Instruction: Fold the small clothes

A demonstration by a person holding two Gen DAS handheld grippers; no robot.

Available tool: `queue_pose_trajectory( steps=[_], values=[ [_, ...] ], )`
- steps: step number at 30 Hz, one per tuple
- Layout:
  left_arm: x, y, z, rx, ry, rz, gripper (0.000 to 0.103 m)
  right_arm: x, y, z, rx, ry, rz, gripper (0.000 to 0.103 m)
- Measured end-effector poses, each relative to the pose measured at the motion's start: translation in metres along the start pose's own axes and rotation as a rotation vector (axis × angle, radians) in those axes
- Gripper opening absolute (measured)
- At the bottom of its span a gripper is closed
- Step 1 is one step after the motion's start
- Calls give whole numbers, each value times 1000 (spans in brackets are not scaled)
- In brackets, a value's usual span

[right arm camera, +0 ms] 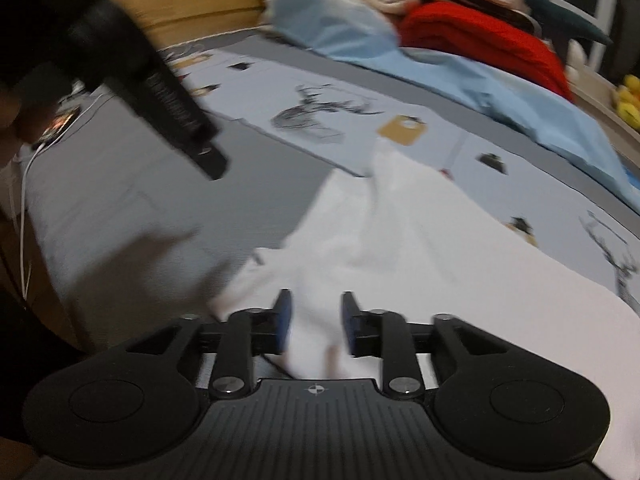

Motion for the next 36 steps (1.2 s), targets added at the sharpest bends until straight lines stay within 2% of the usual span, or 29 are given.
queue_pose_trajectory(
  steps=[1,6,9,13,19,20,21,22,24,26,28,29,33,36],
  values=[
    [2,-1,0,4,6,-2,49,7,-7,-1,10,21,13,45],
    [14,1,2,-2,52,-9,49,39,-35,-18,78,142,57,45],
    [21,-3,3,19,80,-10,49,45,-47,-24,97,181,65,45],
    [24,-8,10,28,109,-21,49,45,-49,-24,74,197,73,45],
    [26,-12,29,20,176,-39,49,58,-42,-28,20,333,92,43],
    [25,-13,32,23,188,-45,49,59,-42,-28,15,346,94,42],
    [25,-15,35,26,204,-56,49,60,-42,-29,13,354,102,35],
    [24,-17,37,30,225,-75,49,62,-42,-28,13,355,121,18],
    [23,-26,41,50,305,-147,53,63,-42,-25,14,356,128,7],
    [20,-41,42,105,393,-234,62,58,-33,-16,-8,314,134,5],
    [10,-58,46,158,450,-347,78,51,-21,-4,-38,244,143,5],
    [5,-66,48,186,469,-388,81,46,-14,1,-56,212,147,5],
    [-15,-102,57,253,534,-532,85,29,19,17,-122,133,163,5],
    [-24,-130,54,325,557,-535,85,16,38,21,-150,85,174,5]
  ],
)
Point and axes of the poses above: each gripper's, at about its wrist camera, not at the fingertips, and y roughly against the way its jaws point, x to its left, z to its top, the point moved 10 cm from there along -y, roughly the way its jaws point, and after that the axes turned 2 degrees about -x, right-handed, at the moved point
